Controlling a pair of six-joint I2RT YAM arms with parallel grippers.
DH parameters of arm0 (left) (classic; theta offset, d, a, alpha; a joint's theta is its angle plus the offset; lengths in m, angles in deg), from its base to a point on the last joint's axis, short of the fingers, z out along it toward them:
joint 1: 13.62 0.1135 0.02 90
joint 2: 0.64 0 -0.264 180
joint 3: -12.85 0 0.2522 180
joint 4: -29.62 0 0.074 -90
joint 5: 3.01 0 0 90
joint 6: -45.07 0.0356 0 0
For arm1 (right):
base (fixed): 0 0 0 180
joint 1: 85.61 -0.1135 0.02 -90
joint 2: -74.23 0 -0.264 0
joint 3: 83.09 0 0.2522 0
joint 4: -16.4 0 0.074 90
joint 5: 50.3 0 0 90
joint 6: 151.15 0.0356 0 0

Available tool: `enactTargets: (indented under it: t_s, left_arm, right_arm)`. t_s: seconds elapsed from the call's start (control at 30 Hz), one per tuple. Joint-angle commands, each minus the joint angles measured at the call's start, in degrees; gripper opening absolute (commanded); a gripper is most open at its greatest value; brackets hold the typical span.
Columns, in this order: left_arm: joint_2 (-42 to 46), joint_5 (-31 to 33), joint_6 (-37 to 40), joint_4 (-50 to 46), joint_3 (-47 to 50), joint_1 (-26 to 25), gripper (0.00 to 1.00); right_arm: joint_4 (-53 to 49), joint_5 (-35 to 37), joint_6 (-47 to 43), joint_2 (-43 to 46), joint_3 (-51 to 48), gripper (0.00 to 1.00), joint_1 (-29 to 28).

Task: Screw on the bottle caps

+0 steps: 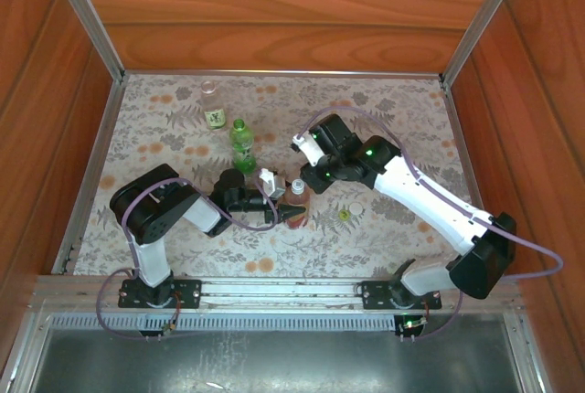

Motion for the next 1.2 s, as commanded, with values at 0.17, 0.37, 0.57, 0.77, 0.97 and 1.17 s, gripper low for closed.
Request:
enactTargets:
  t_s: [0.17,0.37,0.57,0.77,0.97,1.17]
  left_arm:
    - [-1.58,-1.94,-0.68,-3.99,0.18,0.49,0.6]
    - [-1.51,-1.92,-0.68,-3.92,0.17,0.45,0.6]
    - [-1.6,-1.99,-0.65,-3.97,0.09,0.51,0.6]
    - [-1.34,-1.87,-0.5,-3.96,0.35,0.51,0.6]
    - [-1.27,-1.88,-0.42,-3.94,0.42,0.48,0.6]
    - [-1.15,-1.65,-0.44,-3.94,0.52,0.51,0.6]
  right_arm:
    - [-0.86,-0.79,0.95,0.0,0.23,0.32,0.2]
    - [0.45,-1.7,1.39,2.47,1.47,0.36,0.19]
    - [1.21,-3.45,1.29,0.27,0.17,0.36,0.18]
    - [0.01,-3.05,1.12,-1.8,-1.75,0.31,0.29]
    - [-1.95,-6.09,0.54,-1.97,-2.08,0.26,0.19]
    - [-2.97,-7.55,1.75,-1.29,0.48,0.33,0.12]
